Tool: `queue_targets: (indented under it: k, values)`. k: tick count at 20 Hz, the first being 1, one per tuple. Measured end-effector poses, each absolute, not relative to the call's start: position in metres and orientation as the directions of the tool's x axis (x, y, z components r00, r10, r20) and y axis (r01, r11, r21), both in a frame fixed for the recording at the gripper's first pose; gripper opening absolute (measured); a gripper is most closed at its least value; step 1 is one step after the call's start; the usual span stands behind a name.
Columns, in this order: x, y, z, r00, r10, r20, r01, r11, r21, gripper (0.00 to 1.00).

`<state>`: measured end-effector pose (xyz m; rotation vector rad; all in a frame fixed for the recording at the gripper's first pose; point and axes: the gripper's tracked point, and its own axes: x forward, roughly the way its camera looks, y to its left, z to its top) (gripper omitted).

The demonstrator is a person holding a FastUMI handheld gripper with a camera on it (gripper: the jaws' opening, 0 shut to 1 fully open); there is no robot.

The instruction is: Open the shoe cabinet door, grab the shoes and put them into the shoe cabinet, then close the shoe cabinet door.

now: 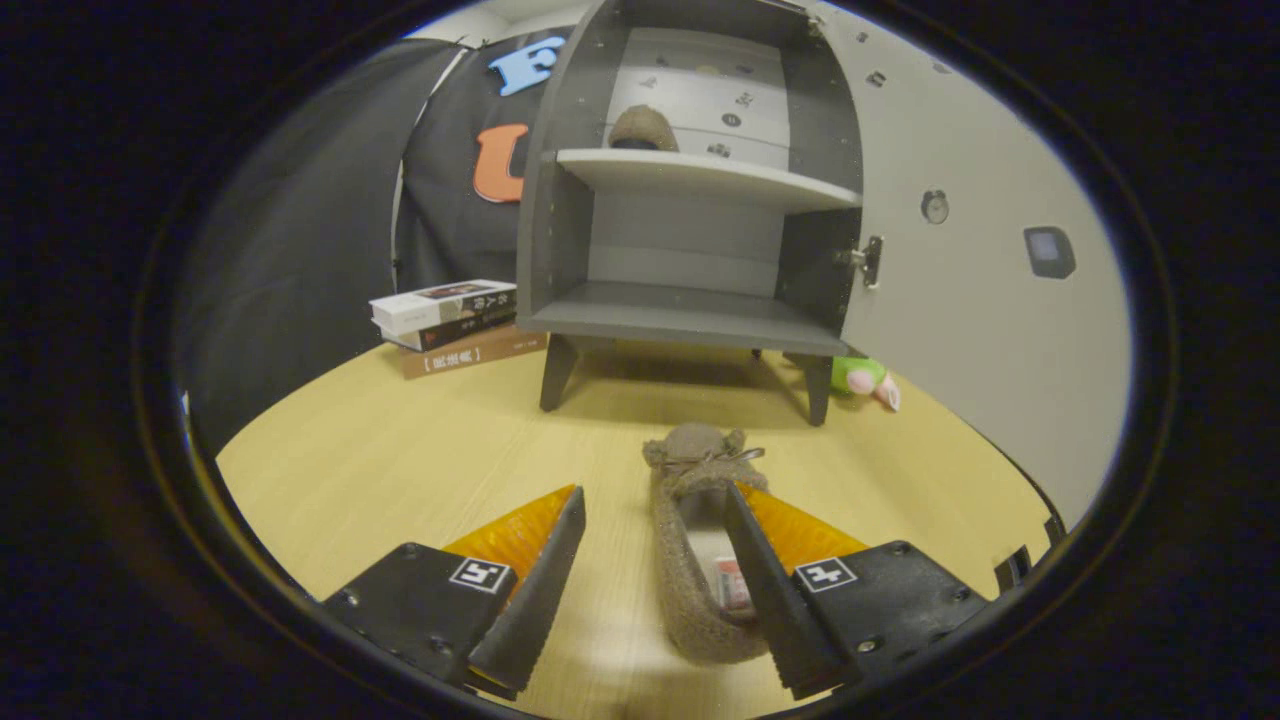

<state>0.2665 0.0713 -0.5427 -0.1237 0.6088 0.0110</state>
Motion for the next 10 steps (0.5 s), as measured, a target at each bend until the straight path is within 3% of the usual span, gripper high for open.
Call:
queue_targets:
  k: [3,6,8,10]
  values:
    - [0.274,0.068,-0.567,0.764,-0.032,-0.644,-0.044,0.994,-0.102,0.79]
    - [0.29,0.062,-0.57,0.778,-0.034,-0.627,-0.022,0.996,-0.082,0.65]
    - [0.295,0.066,-0.592,0.708,0.031,-0.705,-0.051,0.999,-0.007,0.22]
    - [0.303,0.067,-0.599,0.661,0.091,-0.745,-0.054,0.996,0.073,0.15]
